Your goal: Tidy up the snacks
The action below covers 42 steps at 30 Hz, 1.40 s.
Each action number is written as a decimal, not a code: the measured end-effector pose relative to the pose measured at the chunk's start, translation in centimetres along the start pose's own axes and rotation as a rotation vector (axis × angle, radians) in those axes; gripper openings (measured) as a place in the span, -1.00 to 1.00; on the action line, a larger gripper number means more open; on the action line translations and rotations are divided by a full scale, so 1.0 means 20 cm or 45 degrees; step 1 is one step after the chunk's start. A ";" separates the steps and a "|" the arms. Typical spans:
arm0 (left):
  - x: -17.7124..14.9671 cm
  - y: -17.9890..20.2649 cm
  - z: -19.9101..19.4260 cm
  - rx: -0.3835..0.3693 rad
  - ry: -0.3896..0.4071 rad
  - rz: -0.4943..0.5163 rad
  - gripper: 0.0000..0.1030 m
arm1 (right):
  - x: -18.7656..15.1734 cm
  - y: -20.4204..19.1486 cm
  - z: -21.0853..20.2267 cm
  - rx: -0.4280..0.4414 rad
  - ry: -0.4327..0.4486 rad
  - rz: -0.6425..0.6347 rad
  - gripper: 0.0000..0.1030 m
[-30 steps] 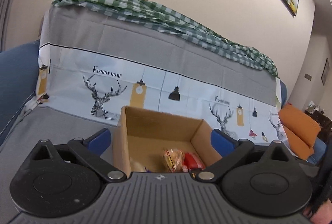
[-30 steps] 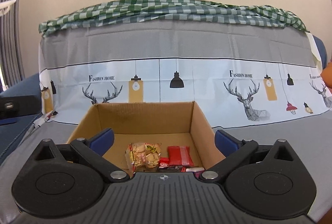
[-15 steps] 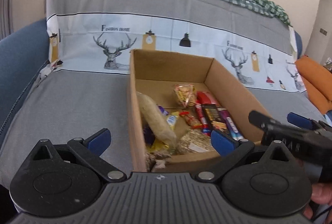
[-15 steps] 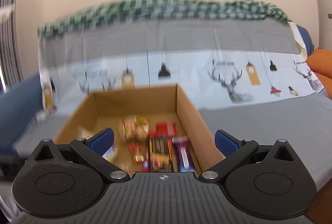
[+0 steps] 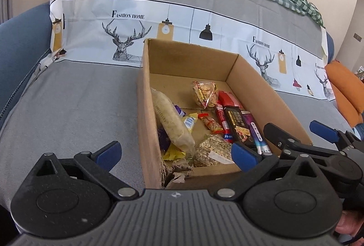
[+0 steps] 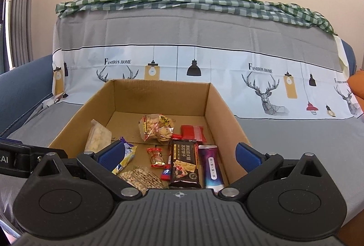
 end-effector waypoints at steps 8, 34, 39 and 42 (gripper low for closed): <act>-0.01 0.00 0.02 -0.010 -0.027 -0.013 0.99 | 0.00 -0.01 0.01 0.012 -0.013 0.009 0.99; -0.02 0.02 0.03 -0.003 -0.036 0.004 0.99 | 0.00 0.00 0.01 0.016 -0.008 0.021 0.99; -0.02 0.02 0.03 -0.004 -0.037 0.003 0.99 | 0.00 0.00 0.01 0.015 -0.008 0.021 0.99; -0.02 0.02 0.03 -0.010 -0.038 0.003 0.99 | 0.00 0.00 0.01 0.014 -0.009 0.021 0.99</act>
Point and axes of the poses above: each gripper's, at about its wrist camera, not at the fingertips, and z roughly the way its jaws point, y to its right, x to its top, the point moved 5 cm from there along z, roughly the way its jaws point, and after that the axes turned 8 degrees about z, right-handed, at the moved point
